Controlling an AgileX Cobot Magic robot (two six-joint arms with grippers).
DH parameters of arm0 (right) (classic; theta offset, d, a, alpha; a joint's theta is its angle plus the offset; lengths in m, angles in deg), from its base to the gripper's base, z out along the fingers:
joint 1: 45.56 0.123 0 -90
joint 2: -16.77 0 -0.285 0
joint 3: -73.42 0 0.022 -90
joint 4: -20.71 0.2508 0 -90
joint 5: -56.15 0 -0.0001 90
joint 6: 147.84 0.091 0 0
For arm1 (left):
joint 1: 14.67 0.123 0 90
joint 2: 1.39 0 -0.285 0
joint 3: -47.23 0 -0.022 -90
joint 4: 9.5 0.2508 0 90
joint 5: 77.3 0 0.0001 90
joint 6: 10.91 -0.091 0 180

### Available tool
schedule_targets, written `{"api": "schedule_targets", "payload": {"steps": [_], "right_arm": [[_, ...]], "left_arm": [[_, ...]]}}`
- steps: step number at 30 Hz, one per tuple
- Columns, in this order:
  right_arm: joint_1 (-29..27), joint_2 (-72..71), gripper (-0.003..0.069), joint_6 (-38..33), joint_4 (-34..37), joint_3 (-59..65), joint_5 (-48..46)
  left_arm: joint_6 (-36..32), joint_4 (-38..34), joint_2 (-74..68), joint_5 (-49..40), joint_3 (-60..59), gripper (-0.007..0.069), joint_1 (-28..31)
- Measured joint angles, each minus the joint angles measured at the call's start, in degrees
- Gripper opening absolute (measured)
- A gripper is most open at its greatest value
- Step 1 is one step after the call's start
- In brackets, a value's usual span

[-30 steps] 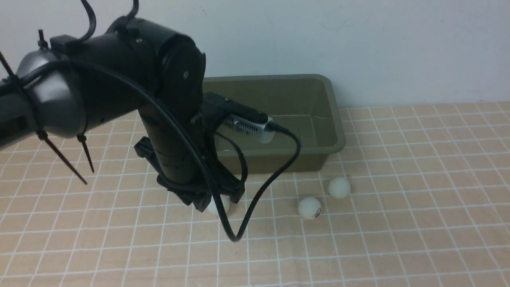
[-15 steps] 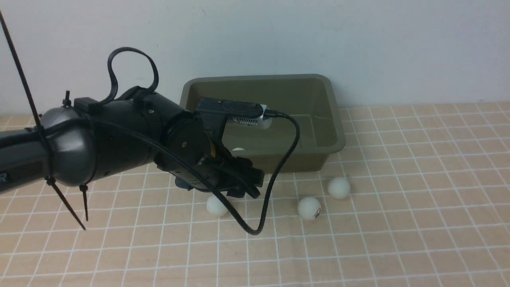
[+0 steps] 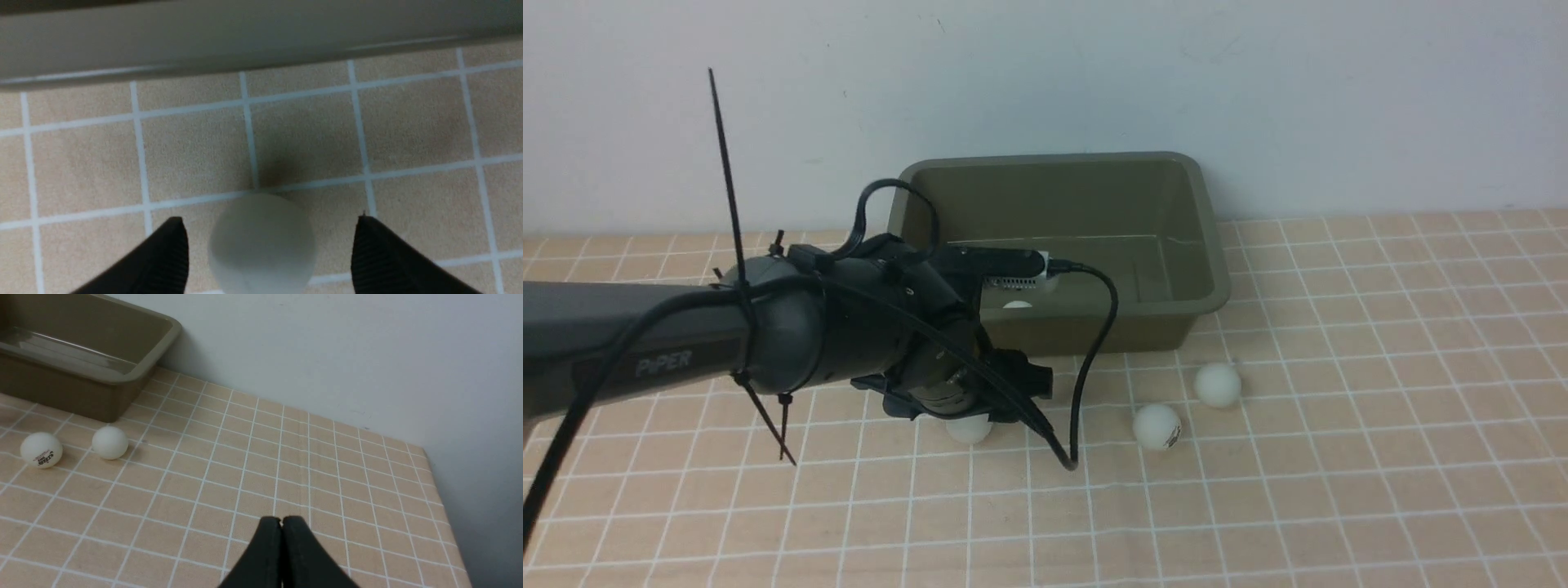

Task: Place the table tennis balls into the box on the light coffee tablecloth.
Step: 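Reach for and grasp a ping pong ball on the table beside the basket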

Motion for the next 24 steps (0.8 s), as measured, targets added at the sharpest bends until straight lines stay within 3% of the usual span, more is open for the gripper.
{"api": "schedule_targets", "payload": {"steps": [7, 11, 15, 23, 24], "right_arm": [[0.0, 0.0, -0.0018, 0.0, 0.0, 0.0, 0.0], [0.0, 0.0, -0.0018, 0.0, 0.0, 0.0, 0.0], [0.0, 0.0, -0.0018, 0.0, 0.0, 0.0, -0.03], [0.0, 0.0, -0.0018, 0.0, 0.0, 0.0, -0.03], [0.0, 0.0, -0.0018, 0.0, 0.0, 0.0, -0.03]], "left_arm": [[2.69, 2.85, -1.68, 0.51, 0.0, 0.0443, 0.0], [2.79, 2.94, -2.11, -0.85, 0.0, 0.0317, 0.0], [-0.47, 1.81, -1.86, -2.34, 0.0, 0.0311, -0.06], [-23.38, -15.43, 6.61, -2.94, 0.66, 0.0311, -4.1], [-29.45, -20.14, 8.6, -1.82, 1.79, 0.0311, -4.7]]}}
